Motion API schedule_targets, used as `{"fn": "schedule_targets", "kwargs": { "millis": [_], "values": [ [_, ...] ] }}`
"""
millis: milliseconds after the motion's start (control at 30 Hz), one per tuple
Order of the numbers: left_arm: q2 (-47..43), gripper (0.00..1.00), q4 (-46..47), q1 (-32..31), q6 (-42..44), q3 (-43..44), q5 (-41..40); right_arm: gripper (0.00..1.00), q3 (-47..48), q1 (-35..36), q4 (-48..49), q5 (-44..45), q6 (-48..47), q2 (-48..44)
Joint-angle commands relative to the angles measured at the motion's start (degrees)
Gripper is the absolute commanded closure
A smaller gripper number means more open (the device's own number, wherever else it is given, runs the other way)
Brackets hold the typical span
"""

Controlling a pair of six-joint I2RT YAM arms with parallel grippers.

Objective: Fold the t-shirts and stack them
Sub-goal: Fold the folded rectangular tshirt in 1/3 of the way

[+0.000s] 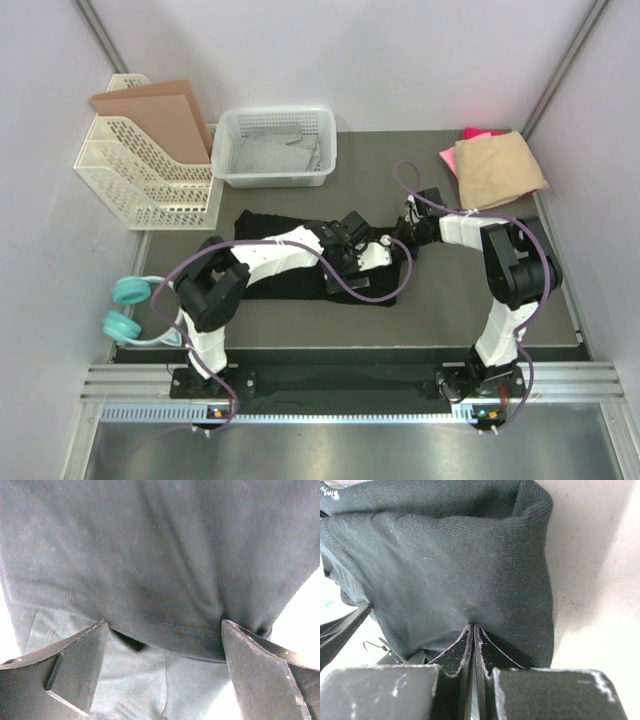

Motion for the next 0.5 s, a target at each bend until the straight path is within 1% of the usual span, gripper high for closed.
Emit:
{"fn": "schedule_targets", "kwargs": {
  "millis": [0,100,200,467],
  "values": [
    [-4.66,0.01,-4.79,1.08,4.46,-3.47,-2.28,1.0,-3.05,-1.07,-3.39,7.0,-3.02,1.69],
    [-5.46,0.01,-5.05,3.44,7.27,-4.0,-4.83,1.0,-3.22,-1.07,-3.3,7.08,-3.11,1.86],
    [-5.72,0.01,-6.72,6.35,8.42,-1.91,-4.83,1.0,-3.22,-1.16,-3.13,6.91,-3.02,1.86],
    [-6.95,0.01,-9.45,6.97,8.42,3.29,-4.66,1.0,-3.84,-1.77,-3.04,7.08,-3.54,2.04]
  ]
}}
